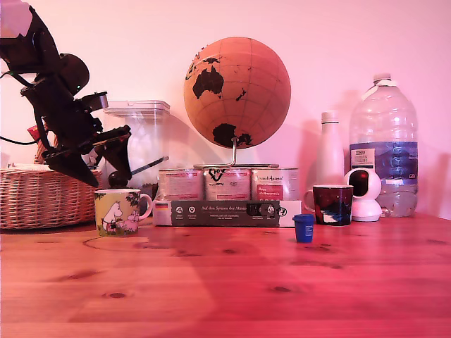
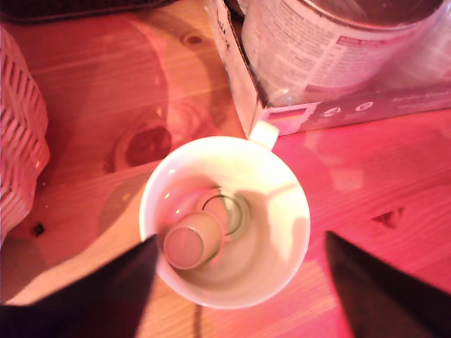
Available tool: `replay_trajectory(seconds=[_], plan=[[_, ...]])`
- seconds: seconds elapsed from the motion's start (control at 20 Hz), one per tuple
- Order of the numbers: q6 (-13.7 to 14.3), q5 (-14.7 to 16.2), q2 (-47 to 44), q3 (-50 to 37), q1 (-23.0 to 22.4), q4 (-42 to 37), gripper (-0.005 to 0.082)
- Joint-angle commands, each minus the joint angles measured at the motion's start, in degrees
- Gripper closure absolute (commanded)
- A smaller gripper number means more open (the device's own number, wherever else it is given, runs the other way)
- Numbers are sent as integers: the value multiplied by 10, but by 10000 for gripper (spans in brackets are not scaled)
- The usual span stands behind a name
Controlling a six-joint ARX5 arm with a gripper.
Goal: Pick up the coffee capsules on the table and drop them inside the coffee cup
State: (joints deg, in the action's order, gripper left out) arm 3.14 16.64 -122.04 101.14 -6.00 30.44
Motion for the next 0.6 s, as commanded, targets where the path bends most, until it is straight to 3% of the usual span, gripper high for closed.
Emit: replay_trajectory(seconds=[0.0, 0.05, 0.55], plan=[[-1, 10, -17, 9, -2, -2, 720], [-1, 11, -17, 9, -2, -3, 797], [21, 26, 19, 9, -8, 12, 785]])
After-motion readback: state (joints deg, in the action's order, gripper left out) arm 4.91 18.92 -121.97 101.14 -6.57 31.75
